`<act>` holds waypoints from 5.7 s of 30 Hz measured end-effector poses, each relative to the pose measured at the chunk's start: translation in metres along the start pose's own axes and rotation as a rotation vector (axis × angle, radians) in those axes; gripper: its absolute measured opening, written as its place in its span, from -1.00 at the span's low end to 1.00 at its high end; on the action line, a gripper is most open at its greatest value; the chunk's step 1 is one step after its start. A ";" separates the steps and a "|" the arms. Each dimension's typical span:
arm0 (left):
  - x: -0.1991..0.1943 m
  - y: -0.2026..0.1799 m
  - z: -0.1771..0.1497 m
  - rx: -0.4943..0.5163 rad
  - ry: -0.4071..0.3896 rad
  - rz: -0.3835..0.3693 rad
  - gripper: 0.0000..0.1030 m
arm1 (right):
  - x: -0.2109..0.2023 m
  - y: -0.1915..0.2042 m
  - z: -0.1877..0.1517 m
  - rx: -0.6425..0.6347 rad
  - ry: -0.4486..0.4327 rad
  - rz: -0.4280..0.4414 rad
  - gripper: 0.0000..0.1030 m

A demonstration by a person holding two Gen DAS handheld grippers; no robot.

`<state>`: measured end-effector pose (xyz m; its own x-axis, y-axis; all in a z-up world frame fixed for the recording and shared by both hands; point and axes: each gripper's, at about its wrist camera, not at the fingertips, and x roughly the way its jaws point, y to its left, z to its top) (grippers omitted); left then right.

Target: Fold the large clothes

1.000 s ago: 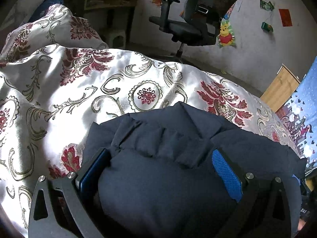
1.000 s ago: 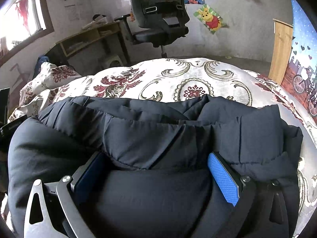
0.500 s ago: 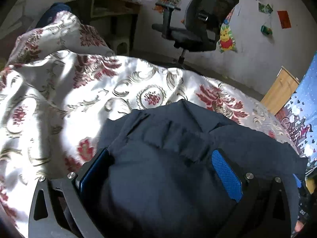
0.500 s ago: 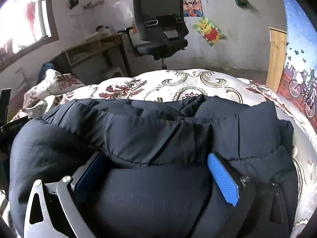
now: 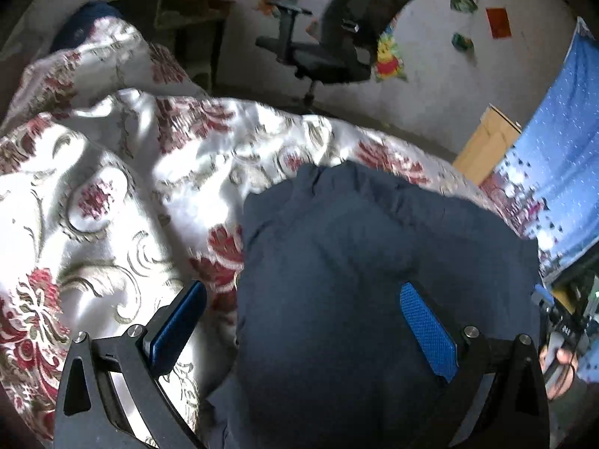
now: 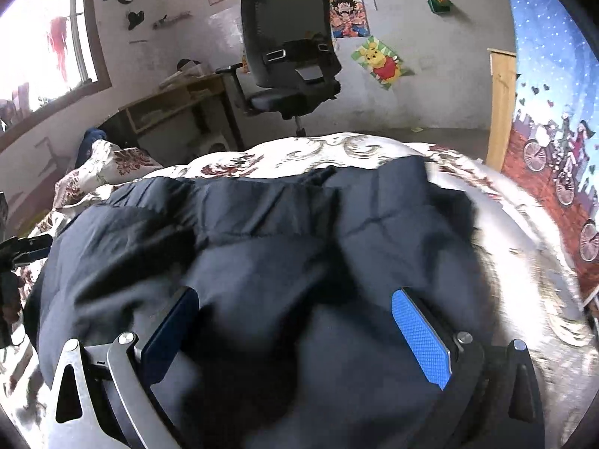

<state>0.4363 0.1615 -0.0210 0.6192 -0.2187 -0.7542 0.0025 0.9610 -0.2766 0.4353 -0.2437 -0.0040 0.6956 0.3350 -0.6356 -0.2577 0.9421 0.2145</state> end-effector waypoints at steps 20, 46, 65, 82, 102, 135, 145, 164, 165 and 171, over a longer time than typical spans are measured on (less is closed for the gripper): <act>0.073 0.034 0.014 -0.219 0.202 -0.188 0.98 | 0.025 -0.067 -0.003 0.099 0.152 0.098 1.00; 0.078 0.060 0.006 -0.322 0.236 -0.315 0.98 | 0.054 -0.052 -0.005 0.051 0.210 0.197 1.00; 0.085 0.056 0.012 -0.410 0.311 -0.322 0.94 | 0.052 -0.055 -0.004 0.059 0.229 0.191 1.00; 0.038 0.019 0.016 -0.348 0.265 -0.196 -0.50 | 0.032 -0.046 0.004 0.209 0.273 0.214 -0.12; -0.065 -0.050 0.019 -0.263 0.149 -0.277 -0.78 | -0.059 0.006 0.043 0.085 0.151 0.292 -0.67; -0.101 -0.009 -0.074 -0.341 0.227 -0.117 -0.43 | -0.069 0.032 0.000 0.062 0.289 0.000 -0.24; -0.134 -0.012 -0.068 -0.320 0.105 0.010 0.51 | -0.086 0.048 -0.002 -0.004 0.240 -0.131 0.66; -0.204 -0.082 -0.088 -0.124 -0.178 0.058 0.97 | -0.173 0.112 -0.013 -0.093 -0.112 -0.020 1.00; -0.209 -0.088 -0.089 -0.105 -0.194 0.058 0.97 | -0.176 0.114 -0.014 -0.095 -0.119 -0.016 1.00; -0.235 -0.121 -0.104 0.016 -0.277 0.079 0.97 | -0.204 0.126 -0.021 -0.106 -0.174 0.004 1.00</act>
<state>0.2086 0.0784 0.1275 0.8087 -0.0901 -0.5812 -0.0434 0.9763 -0.2118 0.2472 -0.1933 0.1374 0.7973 0.3453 -0.4950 -0.3237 0.9369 0.1321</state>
